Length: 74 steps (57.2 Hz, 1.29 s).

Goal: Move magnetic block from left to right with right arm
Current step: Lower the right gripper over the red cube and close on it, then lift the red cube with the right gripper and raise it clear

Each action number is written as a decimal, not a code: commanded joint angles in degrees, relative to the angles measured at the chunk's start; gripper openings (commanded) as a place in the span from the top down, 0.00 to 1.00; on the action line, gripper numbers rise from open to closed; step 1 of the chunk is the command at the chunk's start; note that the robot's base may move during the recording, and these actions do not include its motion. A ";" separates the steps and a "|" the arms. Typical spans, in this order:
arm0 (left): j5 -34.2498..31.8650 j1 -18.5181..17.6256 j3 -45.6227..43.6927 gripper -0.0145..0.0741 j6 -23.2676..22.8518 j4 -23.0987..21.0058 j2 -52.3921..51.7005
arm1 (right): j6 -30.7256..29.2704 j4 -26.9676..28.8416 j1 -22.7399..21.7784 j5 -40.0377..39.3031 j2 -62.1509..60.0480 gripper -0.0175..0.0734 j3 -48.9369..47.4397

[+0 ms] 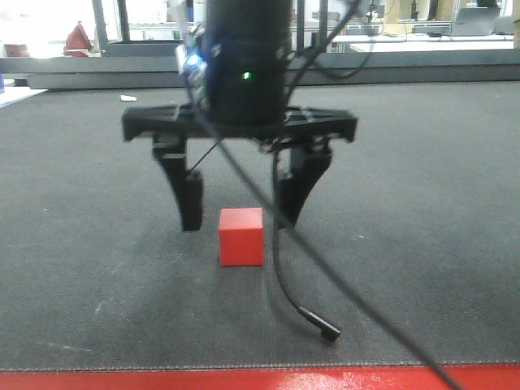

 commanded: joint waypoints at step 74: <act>-5.20 -0.21 0.44 0.98 -0.12 -0.27 -0.67 | -6.70 -2.55 -2.40 -3.13 -10.44 0.49 3.19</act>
